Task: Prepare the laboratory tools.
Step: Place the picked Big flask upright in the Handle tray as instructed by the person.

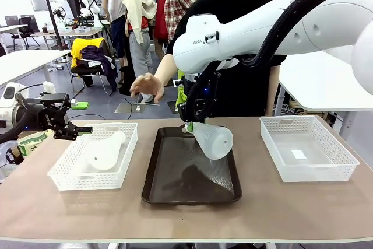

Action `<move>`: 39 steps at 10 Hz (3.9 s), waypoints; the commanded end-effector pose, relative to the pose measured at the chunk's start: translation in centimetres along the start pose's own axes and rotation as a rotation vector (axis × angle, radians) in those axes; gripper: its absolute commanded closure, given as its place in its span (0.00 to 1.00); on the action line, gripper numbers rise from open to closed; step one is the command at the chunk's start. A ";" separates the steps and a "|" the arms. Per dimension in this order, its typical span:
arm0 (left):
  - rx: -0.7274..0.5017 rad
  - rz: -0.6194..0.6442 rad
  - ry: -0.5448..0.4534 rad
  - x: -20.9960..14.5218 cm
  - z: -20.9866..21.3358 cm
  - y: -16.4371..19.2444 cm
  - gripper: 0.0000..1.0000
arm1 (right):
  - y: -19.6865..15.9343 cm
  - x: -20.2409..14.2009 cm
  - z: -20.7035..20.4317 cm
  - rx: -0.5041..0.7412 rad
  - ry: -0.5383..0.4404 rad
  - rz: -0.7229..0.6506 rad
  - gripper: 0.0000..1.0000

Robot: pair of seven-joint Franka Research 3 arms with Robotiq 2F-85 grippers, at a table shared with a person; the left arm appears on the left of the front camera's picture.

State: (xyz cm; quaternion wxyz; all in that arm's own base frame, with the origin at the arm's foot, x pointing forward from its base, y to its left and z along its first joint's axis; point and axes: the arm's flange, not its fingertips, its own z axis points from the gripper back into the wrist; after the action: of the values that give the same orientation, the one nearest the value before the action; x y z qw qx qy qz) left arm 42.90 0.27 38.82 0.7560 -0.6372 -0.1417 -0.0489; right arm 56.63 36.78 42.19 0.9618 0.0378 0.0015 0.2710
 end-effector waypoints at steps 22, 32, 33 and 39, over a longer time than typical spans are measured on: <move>-0.011 -0.003 -0.007 0.0 0.1 -0.2 0.00 | -0.2 -0.1 0.0 -0.011 -0.001 0.004 1.00; -0.011 -0.003 -0.007 0.0 0.1 -0.2 0.00 | -2.6 -0.7 1.5 0.414 -0.625 0.491 1.00; -0.011 -0.003 -0.007 0.0 0.1 -0.2 0.00 | -2.5 -0.9 1.5 0.403 -0.692 0.505 1.00; -0.011 -0.003 -0.007 0.0 0.1 -0.2 0.00 | -2.4 1.1 2.1 0.357 -0.772 0.469 1.00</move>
State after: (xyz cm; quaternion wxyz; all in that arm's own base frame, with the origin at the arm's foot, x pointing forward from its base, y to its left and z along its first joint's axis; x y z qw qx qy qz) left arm 42.90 0.25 38.81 0.7560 -0.6371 -0.1416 -0.0490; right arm 58.71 35.16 43.82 0.7804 0.3001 -0.3240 0.4426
